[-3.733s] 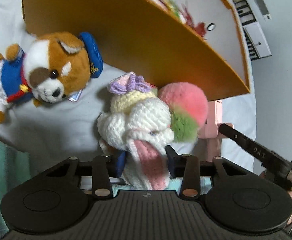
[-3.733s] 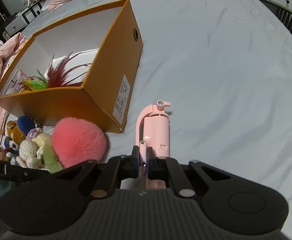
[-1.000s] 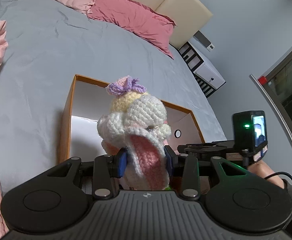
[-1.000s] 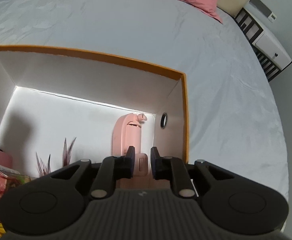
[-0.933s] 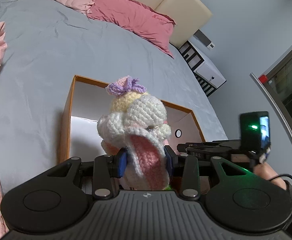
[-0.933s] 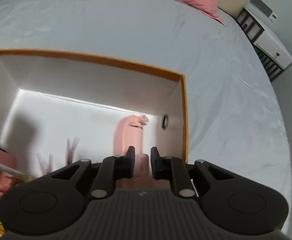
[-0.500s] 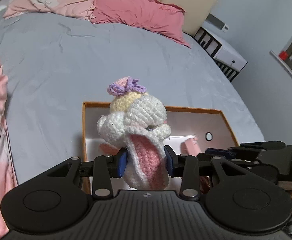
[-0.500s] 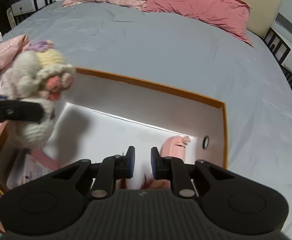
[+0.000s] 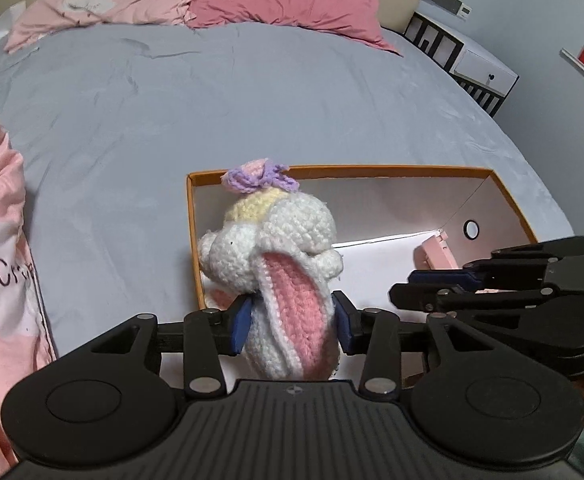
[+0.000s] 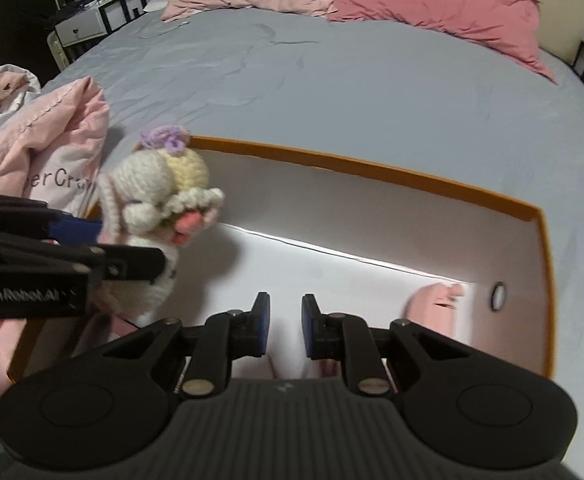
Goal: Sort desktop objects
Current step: 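Lower the white knitted bunny into the orange box and open the left gripper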
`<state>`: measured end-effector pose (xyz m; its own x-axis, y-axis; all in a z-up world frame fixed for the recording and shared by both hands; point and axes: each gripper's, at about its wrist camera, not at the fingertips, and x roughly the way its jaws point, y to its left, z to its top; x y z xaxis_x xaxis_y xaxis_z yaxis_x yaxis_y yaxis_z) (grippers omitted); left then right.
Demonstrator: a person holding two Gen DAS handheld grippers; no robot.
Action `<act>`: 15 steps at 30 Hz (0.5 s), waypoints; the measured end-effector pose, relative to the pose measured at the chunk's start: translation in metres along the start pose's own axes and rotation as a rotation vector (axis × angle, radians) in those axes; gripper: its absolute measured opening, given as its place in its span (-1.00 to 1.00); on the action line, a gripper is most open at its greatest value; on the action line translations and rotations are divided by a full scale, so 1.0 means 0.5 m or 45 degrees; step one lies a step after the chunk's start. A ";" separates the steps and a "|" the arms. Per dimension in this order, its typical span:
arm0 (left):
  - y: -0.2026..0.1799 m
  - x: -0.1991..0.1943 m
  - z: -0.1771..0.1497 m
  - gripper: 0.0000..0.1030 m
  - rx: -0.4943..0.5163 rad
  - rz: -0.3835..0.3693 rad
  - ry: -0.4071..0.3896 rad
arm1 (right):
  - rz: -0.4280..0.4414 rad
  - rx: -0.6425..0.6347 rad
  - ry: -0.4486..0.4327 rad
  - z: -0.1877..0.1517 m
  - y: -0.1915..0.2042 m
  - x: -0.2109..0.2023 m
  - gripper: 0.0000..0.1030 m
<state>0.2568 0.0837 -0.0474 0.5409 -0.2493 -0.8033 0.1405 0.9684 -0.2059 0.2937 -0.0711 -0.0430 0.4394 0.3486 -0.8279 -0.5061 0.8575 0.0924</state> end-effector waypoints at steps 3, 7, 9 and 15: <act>-0.004 0.000 -0.003 -0.01 0.018 -0.003 -0.023 | 0.057 -0.007 0.001 0.001 0.009 0.006 -0.66; 0.017 -0.014 -0.007 0.06 -0.036 -0.080 -0.042 | 0.110 -0.036 0.004 0.001 0.025 0.007 -0.66; 0.025 -0.031 -0.012 0.19 -0.053 -0.090 -0.078 | 0.131 -0.023 0.007 0.010 0.032 0.015 -0.65; 0.060 -0.081 -0.020 0.19 -0.157 -0.113 -0.209 | 0.151 -0.002 0.027 0.028 0.043 0.032 -0.55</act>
<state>0.2310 0.1229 -0.0265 0.6603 -0.3206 -0.6791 0.0963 0.9330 -0.3468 0.3001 -0.0417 -0.0467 0.3610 0.4393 -0.8226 -0.5547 0.8103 0.1892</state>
